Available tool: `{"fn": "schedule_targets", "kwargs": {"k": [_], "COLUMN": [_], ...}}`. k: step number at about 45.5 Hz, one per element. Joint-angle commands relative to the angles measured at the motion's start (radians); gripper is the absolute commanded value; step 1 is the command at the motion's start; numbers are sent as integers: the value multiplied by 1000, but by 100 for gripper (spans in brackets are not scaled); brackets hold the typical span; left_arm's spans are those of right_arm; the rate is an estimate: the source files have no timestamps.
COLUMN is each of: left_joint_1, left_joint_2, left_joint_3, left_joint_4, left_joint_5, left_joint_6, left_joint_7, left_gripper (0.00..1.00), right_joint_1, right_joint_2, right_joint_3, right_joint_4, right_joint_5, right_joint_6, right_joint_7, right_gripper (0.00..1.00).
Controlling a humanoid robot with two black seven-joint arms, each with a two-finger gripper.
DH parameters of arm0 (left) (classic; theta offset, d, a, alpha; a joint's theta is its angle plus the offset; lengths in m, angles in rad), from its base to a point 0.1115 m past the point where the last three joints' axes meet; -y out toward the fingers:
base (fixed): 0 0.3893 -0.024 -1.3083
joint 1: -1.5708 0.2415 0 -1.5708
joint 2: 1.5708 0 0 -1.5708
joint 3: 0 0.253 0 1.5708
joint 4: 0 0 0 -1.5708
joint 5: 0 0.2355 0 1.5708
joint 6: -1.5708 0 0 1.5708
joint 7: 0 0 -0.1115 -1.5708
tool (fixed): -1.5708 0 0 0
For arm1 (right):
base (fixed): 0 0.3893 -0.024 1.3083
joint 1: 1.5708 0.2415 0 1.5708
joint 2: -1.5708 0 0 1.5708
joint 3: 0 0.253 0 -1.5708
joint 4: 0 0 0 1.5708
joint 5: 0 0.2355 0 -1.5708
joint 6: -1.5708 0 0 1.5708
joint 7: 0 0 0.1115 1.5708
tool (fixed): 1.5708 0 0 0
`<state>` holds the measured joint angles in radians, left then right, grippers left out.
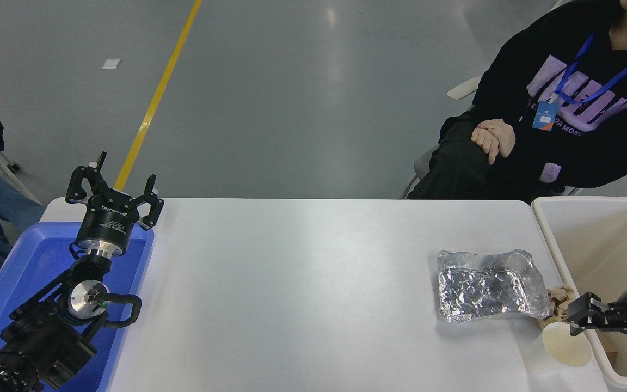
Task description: Pick up paper cup place in dustbin
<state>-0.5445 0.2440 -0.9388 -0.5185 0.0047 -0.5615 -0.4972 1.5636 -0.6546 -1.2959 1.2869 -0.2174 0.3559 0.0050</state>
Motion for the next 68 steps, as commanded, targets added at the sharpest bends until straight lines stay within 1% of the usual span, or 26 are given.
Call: {"fn": "schedule_targets", "kwargs": {"k": [1,28,31,32,35,39,42,44,46,48,56,60,61,66,68], "left_joint_1": [0,-2,0,0,0,0,0,0,0,0,0,0,0,0,0], "left_joint_2": [0,0,0,0,0,0,0,0,0,0,0,0,0,0,0], "left_joint_3": [0,0,0,0,0,0,0,0,0,0,0,0,0,0,0], "left_joint_4": [0,0,0,0,0,0,0,0,0,2,0,0,0,0,0], "left_joint_5": [0,0,0,0,0,0,0,0,0,0,0,0,0,0,0], "left_joint_6": [0,0,0,0,0,0,0,0,0,0,0,0,0,0,0], "left_joint_7": [0,0,0,0,0,0,0,0,0,0,0,0,0,0,0], "left_gripper": [98,98,98,98,98,98,98,98,98,98,98,98,98,98,98], "right_joint_1": [-45,-96,-103,-106,-112,-116,-117,-117,-117,-117,-117,-117,-117,-117,-117], "right_joint_2": [1,7,7,7,6,4,4,4,3,1,0,0,0,0,0], "right_joint_3": [38,76,84,87,95,95,95,95,95,95,96,95,96,96,96], "right_joint_4": [-3,-14,-14,-14,-14,-14,-14,-14,-14,-14,-14,-14,-14,-14,-14], "right_joint_5": [-10,-10,-8,-8,-8,-8,-7,-7,-2,4,39,56,59,84,89], "right_joint_6": [-35,-38,-38,-38,-38,-38,-38,-38,-38,-38,-38,-38,-38,-38,-38], "right_joint_7": [-11,-11,-11,-11,-11,-11,-11,-11,-11,-11,-11,-11,-11,-11,-11], "right_gripper": [100,100,97,96,88,85,77,67,55,47,36,23,22,19,17]}}
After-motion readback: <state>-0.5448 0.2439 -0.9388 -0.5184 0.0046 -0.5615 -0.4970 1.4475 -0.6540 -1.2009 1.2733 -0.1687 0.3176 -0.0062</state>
